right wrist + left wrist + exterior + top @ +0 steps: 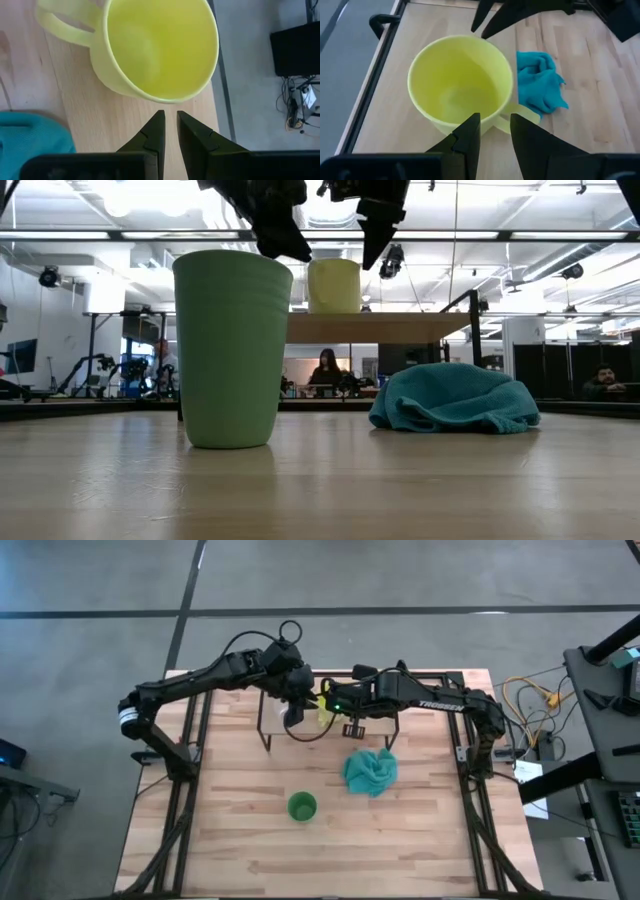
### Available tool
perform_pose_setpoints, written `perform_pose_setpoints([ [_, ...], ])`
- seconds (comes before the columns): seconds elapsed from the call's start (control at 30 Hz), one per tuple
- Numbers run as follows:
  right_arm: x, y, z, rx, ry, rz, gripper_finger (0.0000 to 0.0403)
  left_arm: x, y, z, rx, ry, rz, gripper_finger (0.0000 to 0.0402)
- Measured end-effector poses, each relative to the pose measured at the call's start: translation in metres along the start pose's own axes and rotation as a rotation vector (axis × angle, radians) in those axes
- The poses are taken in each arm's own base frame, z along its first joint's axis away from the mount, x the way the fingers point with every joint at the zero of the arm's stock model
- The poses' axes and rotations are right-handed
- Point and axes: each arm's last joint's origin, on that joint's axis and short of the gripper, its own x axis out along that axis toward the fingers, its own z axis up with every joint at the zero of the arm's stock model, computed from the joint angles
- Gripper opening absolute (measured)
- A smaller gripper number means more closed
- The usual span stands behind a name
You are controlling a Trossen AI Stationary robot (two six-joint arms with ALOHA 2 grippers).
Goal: Stack small to large cups/mugs on shelf
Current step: Adjust the yellow cup on the shelf
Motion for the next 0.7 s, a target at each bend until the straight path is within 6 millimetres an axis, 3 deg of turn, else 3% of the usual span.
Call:
perform_pose_setpoints([
  [0.7, 0.0006, -0.0019, 0.0066, -0.013, -0.062, -0.002, 0.0043, 0.0023, 0.0012, -0.0015, 0.002, 0.004, 0.028, 0.0093],
])
